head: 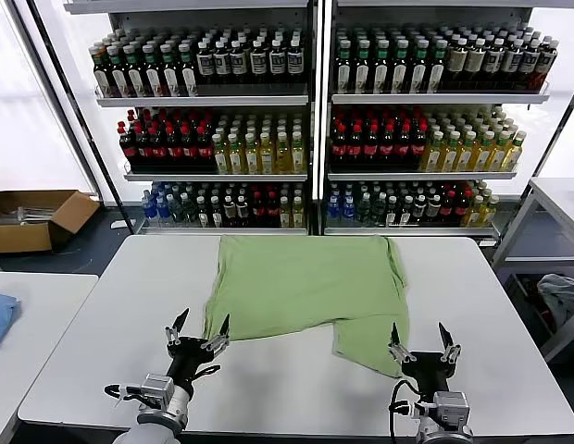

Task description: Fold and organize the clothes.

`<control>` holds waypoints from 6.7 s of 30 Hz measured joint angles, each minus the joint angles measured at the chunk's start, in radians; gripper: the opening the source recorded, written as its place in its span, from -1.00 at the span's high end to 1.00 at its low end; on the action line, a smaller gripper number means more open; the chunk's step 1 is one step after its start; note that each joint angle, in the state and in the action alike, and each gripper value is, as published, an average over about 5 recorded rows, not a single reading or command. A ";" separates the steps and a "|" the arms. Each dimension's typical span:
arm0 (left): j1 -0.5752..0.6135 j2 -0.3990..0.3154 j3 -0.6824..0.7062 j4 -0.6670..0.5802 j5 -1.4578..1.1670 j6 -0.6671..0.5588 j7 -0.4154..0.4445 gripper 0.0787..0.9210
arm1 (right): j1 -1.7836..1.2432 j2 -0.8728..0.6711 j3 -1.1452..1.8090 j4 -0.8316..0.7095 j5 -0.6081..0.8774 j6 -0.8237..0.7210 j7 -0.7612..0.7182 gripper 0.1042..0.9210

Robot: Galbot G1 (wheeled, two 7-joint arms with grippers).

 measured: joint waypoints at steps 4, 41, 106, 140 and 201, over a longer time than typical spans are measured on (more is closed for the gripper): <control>-0.017 0.016 0.005 0.015 -0.015 0.028 0.001 -0.77 | 0.005 0.010 -0.007 -0.015 0.018 -0.023 0.013 -0.76; -0.115 0.084 0.033 0.196 -0.116 0.155 -0.017 -0.69 | 0.064 0.069 -0.058 -0.152 0.051 -0.102 0.049 -0.73; -0.443 0.055 0.107 0.405 -0.260 0.059 -0.071 0.99 | 0.529 0.002 -0.052 -0.419 -0.009 0.020 -0.109 0.99; -0.683 0.052 0.161 0.685 -0.243 0.100 -0.108 -0.01 | 0.863 0.118 -0.121 -0.794 0.153 -0.051 -0.048 -0.34; -0.548 0.094 0.174 0.585 -0.155 0.187 -0.078 0.53 | 0.580 0.015 -0.057 -0.609 0.206 -0.153 -0.029 0.88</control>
